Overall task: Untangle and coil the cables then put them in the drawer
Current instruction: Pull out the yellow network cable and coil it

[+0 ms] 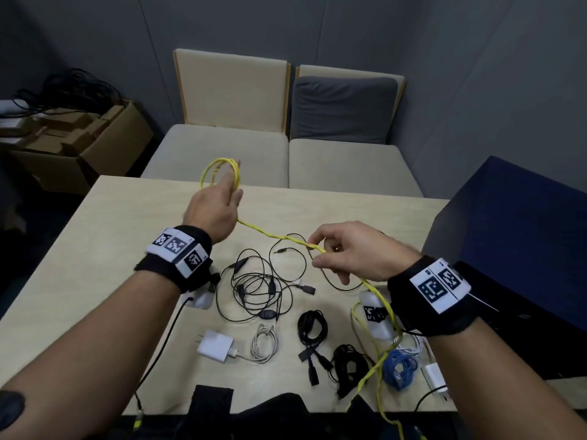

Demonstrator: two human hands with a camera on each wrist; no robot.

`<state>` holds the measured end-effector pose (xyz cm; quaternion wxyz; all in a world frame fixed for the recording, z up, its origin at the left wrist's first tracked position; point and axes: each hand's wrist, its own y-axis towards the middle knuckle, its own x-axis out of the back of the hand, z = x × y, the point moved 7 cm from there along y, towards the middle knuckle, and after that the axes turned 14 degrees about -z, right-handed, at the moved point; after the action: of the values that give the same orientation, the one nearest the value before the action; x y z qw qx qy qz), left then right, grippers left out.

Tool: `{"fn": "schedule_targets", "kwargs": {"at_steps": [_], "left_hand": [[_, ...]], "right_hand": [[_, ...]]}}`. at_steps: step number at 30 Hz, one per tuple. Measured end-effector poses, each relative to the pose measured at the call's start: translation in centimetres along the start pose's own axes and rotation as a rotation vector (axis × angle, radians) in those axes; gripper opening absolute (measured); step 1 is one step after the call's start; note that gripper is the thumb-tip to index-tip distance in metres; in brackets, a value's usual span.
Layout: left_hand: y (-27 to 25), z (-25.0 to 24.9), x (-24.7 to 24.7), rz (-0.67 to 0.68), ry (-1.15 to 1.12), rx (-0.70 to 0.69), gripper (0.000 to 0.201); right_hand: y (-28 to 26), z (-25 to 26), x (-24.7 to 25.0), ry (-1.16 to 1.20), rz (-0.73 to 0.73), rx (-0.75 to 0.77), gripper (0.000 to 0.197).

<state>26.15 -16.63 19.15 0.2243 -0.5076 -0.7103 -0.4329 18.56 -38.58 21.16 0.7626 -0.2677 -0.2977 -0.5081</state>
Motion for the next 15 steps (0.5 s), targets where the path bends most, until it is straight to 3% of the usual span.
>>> {"fn": "schedule_targets", "kwargs": {"at_steps": [4, 7, 10, 12, 15], "left_hand": [[1.1, 1.9, 1.9, -0.095, 0.041, 0.154, 0.052], [0.8, 2.2, 1.4, -0.046, 0.064, 0.176, 0.05], [-1.0, 0.6, -0.9, 0.138, -0.185, 0.107, 0.043], [-2.9, -0.8, -2.3, 0.296, -0.498, 0.163, 0.031], [-5.8, -3.8, -3.1, 0.481, -0.812, 0.234, 0.042]], "right_hand": [[-0.4, 0.2, 1.4, 0.323, -0.063, 0.001, 0.016], [0.4, 0.0, 2.5, 0.27, -0.243, 0.056, 0.01], [1.8, -1.1, 3.8, 0.074, -0.514, 0.081, 0.011], [2.4, -2.3, 4.7, -0.006, -0.661, 0.056, 0.015], [2.3, -3.3, 5.0, -0.007, -0.785, 0.049, 0.017]]}}
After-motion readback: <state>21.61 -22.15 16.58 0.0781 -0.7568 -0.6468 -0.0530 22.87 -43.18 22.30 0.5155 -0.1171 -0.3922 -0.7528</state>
